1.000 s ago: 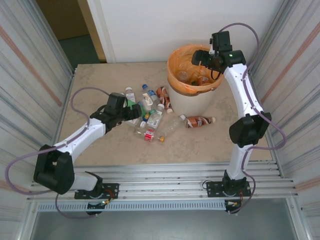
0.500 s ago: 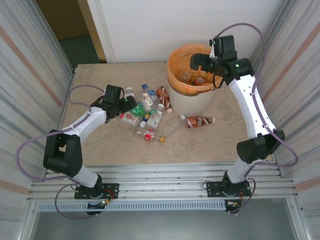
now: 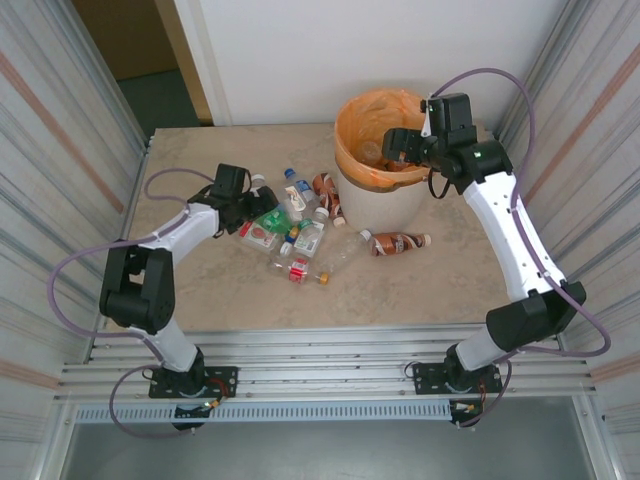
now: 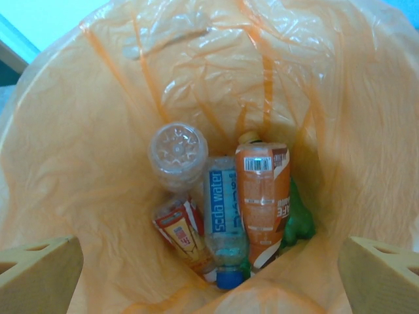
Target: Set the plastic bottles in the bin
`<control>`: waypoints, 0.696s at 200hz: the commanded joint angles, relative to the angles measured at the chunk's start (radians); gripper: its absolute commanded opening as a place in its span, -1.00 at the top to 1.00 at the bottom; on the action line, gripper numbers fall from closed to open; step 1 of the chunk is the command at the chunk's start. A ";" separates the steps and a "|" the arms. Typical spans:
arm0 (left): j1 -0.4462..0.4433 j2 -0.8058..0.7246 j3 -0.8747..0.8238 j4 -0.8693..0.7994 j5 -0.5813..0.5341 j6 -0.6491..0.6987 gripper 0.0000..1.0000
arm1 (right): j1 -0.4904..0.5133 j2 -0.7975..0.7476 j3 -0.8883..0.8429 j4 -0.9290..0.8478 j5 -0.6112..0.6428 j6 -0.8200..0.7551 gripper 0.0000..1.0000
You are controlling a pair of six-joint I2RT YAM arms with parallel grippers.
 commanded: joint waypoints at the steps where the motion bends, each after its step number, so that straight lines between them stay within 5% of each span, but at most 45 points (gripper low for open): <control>1: 0.002 0.011 0.034 0.009 0.013 -0.015 -0.96 | 0.009 -0.061 -0.030 0.031 0.008 0.003 -0.96; 139: 0.005 0.102 0.075 0.018 0.014 -0.017 -0.74 | 0.037 -0.122 -0.139 0.070 0.005 0.038 -0.96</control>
